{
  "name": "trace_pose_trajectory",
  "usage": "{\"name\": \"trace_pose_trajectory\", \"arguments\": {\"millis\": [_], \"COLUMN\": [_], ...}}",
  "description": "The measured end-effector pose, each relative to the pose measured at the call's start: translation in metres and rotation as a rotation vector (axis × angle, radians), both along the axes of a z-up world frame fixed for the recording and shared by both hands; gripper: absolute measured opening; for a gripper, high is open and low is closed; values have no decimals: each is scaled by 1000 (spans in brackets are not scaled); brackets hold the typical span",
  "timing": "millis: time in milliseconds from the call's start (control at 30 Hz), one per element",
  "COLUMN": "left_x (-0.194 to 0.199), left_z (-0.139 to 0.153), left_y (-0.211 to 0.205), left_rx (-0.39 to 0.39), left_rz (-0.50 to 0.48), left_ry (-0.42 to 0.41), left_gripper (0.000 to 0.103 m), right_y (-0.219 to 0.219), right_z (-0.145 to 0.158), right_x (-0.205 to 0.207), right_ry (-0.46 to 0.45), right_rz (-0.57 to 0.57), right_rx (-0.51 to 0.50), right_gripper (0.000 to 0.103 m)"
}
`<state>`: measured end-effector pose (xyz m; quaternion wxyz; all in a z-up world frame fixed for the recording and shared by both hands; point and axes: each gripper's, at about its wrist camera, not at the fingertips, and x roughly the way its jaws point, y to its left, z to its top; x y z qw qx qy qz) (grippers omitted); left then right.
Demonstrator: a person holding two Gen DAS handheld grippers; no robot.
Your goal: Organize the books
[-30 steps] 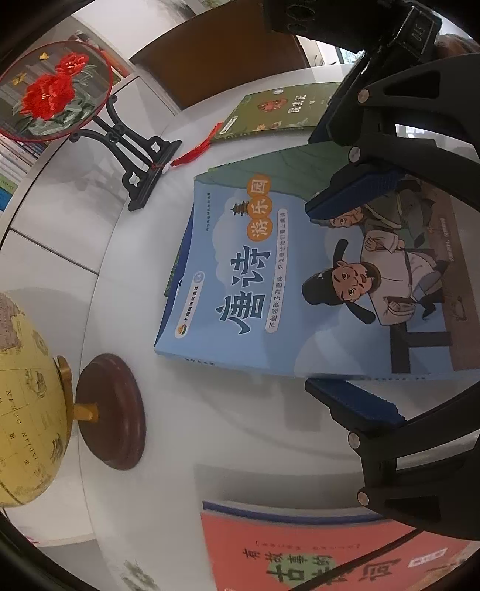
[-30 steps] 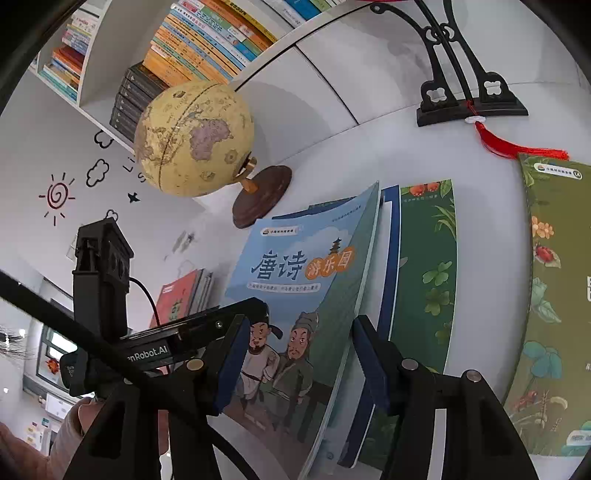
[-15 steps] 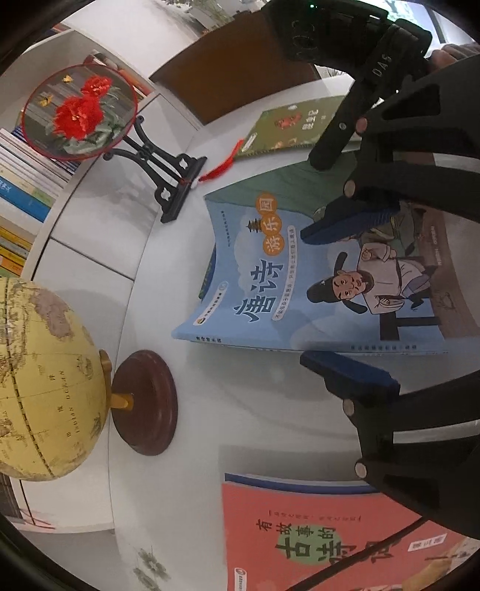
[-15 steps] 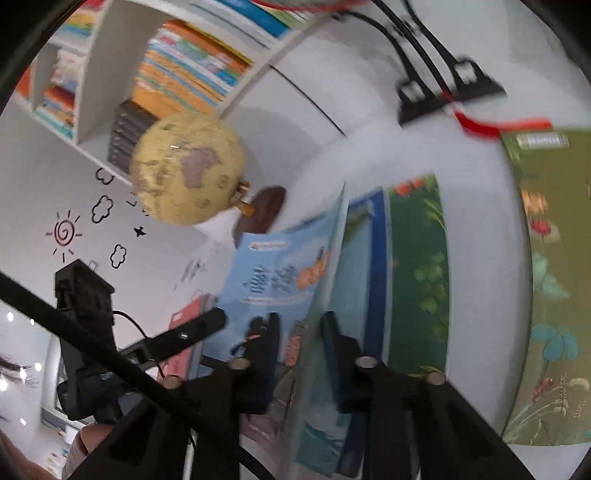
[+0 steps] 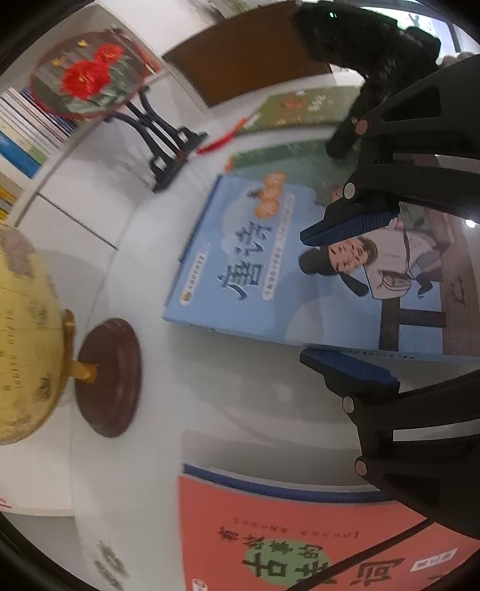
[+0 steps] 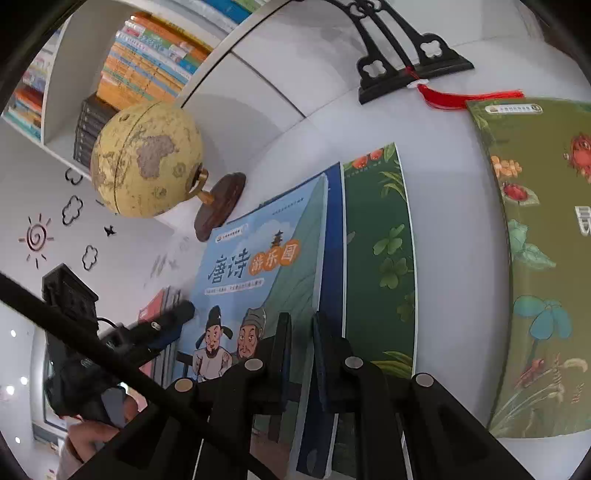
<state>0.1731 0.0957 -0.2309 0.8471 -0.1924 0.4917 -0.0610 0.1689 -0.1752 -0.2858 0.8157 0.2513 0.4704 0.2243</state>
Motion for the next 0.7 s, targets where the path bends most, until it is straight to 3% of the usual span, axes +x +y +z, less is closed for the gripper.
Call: {"name": "trace_pose_trajectory", "arguments": {"millis": [167,333,500,633,700], "left_x": [-1,-3,-9,-10,-12], "left_z": [-3,8,32,38,39], "left_y": [-4,-5,-10,-9,-5], "left_rx": [8,20,27,-9,-34], "left_rz": [-16,-22,-39,-64,-61], "left_ry": [1,-31,-105,-114,-112], "left_gripper": [57,57,57,57,57], "right_y": [-11,-25,-13,-4,8], "right_z": [-7,-22,-8,11,22], "right_x": [-1,2,2,-8,-11], "right_ry": [38,74,43,-45,-82], "right_rz": [3,-23,5,38,57], "right_rx": [84,234,176,254,203], "right_gripper": [12,13,20,9,9]}}
